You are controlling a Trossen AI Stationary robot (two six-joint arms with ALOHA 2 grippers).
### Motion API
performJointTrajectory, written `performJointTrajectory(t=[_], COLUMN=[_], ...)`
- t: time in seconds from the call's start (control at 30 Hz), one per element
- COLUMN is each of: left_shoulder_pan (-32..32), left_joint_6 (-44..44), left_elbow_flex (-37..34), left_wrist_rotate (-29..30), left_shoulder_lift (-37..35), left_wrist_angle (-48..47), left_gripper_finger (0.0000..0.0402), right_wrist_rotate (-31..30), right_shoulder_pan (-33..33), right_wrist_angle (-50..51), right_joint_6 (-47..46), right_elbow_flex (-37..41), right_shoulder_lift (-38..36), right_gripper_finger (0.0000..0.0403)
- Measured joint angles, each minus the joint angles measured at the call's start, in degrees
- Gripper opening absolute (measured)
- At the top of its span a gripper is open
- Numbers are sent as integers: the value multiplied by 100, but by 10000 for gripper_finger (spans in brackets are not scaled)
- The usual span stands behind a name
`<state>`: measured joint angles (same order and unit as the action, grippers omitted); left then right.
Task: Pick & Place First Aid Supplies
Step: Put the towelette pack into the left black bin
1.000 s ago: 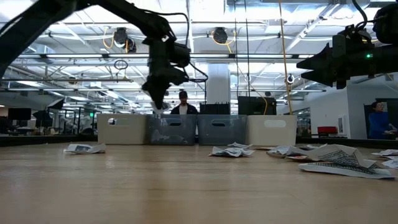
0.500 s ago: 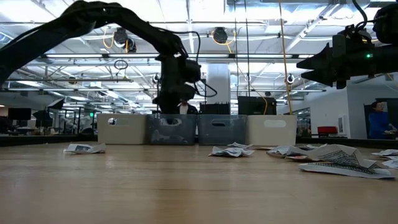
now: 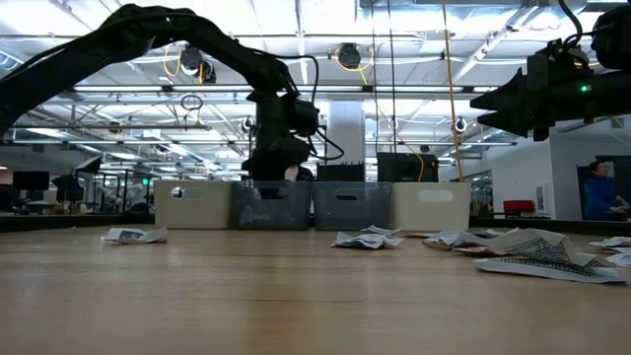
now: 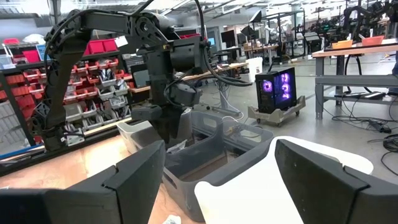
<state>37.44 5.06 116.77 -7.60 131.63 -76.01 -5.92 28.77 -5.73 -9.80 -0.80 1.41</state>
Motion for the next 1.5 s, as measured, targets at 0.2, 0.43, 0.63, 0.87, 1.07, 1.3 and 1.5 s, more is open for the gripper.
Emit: performJointTrajectory(t=[0.2, 0.43, 0.63, 0.87, 1.07, 1.3, 1.5], left_shoulder_pan=[16, 25, 25, 29, 34, -476, -1051], left_joint_6=[7, -248, -714, -1726, -2425, -2689, -3407], left_elbow_flex=[0, -4, -2, -2, 0, -352, -1568], left_wrist_rotate=[-2, 9, 13, 12, 30, 50, 50], left_shoulder_lift=[0, -243, -549, -761, -794, -1240, -2087], left_wrist_angle=[0, -30, -49, -484, -1253, -1152, -478], left_gripper_finger=[235, 272, 272, 258, 254, 255, 252], right_wrist_rotate=[1, 1, 1, 1, 0, 1, 1], right_shoulder_pan=[0, 0, 0, 1, 0, 2, 2], right_wrist_angle=[0, 1, 0, 0, 1, 0, 2], right_joint_6=[0, 0, 0, 0, 0, 0, 0], right_elbow_flex=[-1, 0, 0, 1, -1, -1, -1], right_shoulder_lift=[0, 1, 0, 0, 0, 0, 2], right_gripper_finger=[297, 297, 297, 297, 297, 297, 297])
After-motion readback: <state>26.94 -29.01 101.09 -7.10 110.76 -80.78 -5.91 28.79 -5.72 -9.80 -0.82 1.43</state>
